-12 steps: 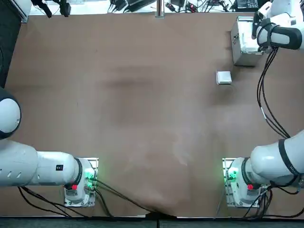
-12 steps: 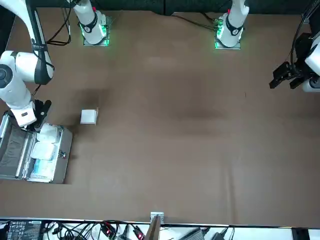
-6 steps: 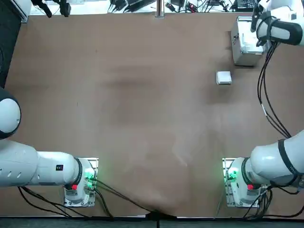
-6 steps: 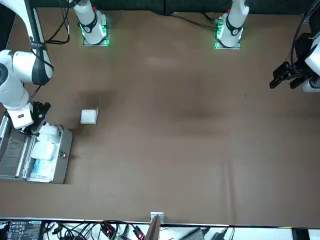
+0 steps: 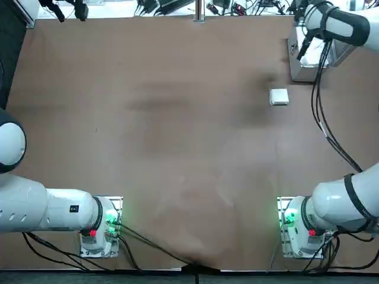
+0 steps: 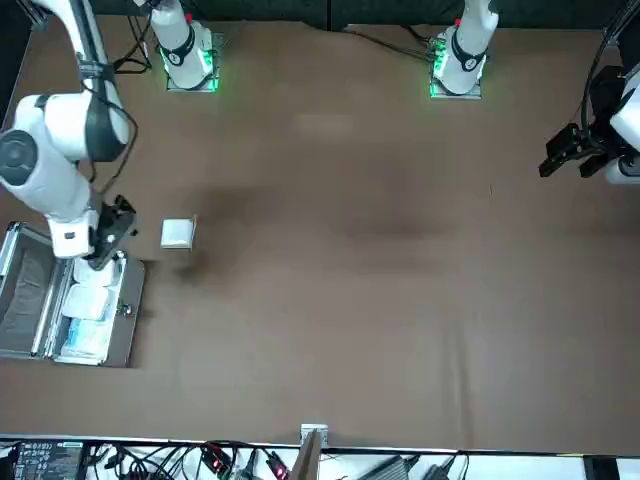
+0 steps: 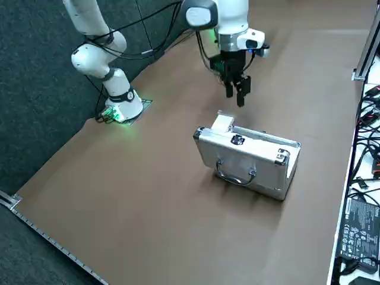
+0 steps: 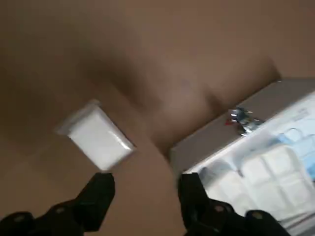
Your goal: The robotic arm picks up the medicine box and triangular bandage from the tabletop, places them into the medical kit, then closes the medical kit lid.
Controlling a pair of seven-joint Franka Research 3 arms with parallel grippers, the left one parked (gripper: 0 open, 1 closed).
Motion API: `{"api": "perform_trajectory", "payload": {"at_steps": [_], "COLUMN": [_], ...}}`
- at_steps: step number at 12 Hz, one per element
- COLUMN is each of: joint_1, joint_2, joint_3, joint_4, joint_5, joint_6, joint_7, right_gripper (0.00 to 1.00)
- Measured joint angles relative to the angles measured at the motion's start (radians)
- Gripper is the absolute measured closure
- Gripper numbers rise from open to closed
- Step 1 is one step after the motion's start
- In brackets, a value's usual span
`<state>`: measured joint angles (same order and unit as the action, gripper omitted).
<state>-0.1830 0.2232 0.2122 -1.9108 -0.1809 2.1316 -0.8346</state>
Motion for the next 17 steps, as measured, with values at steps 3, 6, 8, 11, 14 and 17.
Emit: {"api": "perform_trajectory", "payload": {"at_steps": [3, 6, 8, 11, 14, 17], "joint_1": [0.053, 0.131, 0.168, 0.201, 0.224, 0.254], "joint_2": [0.003, 0.023, 0.054, 0.117, 0.187, 0.246], "joint_3": [0.071, 0.076, 0.076, 0.076, 0.076, 0.076], "joint_4": [-0.011, -0.034, -0.039, -0.040, -0.040, -0.039], "joint_5": [0.002, 0.002, 0.002, -0.035, -0.165, -0.272], "joint_6": [-0.071, -0.072, -0.064, -0.036, -0.028, -0.024], "joint_7": [0.329, 0.563, 0.692, 0.848, 1.044, 1.202], "right_gripper": [0.16, 0.22, 0.25, 0.27, 0.32, 0.35]}}
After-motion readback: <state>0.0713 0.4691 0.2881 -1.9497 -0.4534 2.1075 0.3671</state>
